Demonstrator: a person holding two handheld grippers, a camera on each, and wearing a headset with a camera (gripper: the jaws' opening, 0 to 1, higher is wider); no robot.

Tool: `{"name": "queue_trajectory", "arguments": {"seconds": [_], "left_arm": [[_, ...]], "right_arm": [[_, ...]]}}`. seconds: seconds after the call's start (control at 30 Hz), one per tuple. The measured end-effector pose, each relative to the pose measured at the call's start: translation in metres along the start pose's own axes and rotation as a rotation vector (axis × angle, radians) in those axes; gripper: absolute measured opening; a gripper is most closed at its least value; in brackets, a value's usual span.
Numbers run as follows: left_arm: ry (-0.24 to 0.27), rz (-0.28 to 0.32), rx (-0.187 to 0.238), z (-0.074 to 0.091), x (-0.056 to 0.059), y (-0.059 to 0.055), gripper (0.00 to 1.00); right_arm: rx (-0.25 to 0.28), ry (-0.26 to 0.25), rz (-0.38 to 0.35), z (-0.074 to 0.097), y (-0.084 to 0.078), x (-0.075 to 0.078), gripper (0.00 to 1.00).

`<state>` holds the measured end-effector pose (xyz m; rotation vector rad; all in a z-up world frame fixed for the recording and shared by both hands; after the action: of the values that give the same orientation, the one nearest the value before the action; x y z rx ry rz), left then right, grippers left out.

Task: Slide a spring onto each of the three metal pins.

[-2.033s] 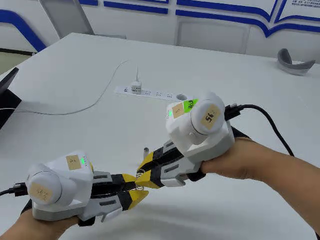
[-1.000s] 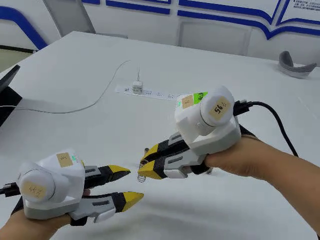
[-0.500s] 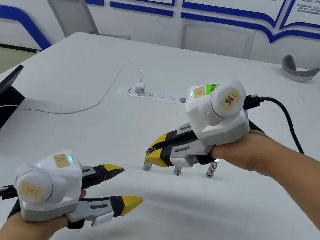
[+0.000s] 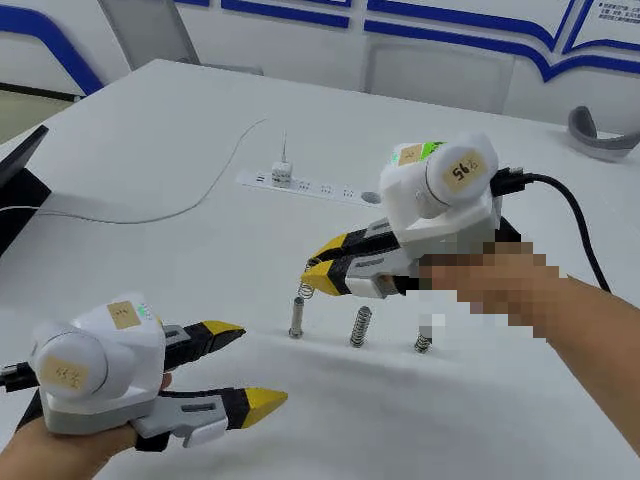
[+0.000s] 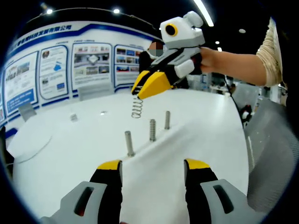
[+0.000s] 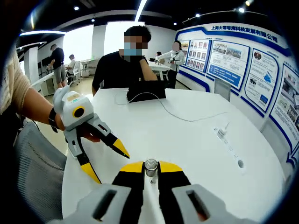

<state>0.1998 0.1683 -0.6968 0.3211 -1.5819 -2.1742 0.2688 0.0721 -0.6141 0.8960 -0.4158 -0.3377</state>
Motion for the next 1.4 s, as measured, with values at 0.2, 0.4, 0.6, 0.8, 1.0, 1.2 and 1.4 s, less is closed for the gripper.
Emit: {"name": "queue_trajectory", "arguments": {"seconds": [0.2, 0.4, 0.6, 0.8, 1.0, 1.2, 1.4], "left_arm": [[0.002, 0.001, -0.002, 0.000, -0.002, 0.000, 0.54], [0.001, 0.005, -0.002, 0.001, -0.002, -0.001, 0.54], [0.000, 0.005, -0.004, 0.001, -0.003, -0.002, 0.54], [-0.001, 0.006, -0.008, 0.001, -0.004, -0.002, 0.54], [-0.001, 0.009, -0.008, 0.001, -0.005, -0.003, 0.54], [-0.002, 0.010, -0.013, 0.002, -0.005, -0.005, 0.54], [-0.004, 0.013, -0.015, 0.000, -0.005, -0.006, 0.54]], "right_arm": [[-0.011, -0.017, -0.024, -0.010, -0.003, 0.005, 0.12], [-0.039, -0.008, -0.038, -0.021, -0.008, 0.005, 0.12], [-0.056, -0.014, -0.045, -0.027, -0.013, 0.006, 0.12], [-0.070, -0.009, -0.051, -0.030, -0.019, 0.005, 0.12], [-0.072, -0.010, -0.060, -0.034, -0.020, 0.006, 0.12], [-0.082, -0.010, -0.070, -0.038, -0.025, 0.006, 0.12], [-0.094, -0.014, -0.078, -0.043, -0.031, 0.004, 0.12]]}}
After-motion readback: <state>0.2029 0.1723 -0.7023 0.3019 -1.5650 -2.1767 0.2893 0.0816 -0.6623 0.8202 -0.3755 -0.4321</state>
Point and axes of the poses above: the centre of the closed fingertips' face, and the gripper's own axes: z roughly backward along the fingers, x roughly to its right, y roughly out of its top, the point moved 5 cm from there along z, roughly backward along the fingers, and after that the axes turned 8 degrees about -y, right-handed, at the moved point
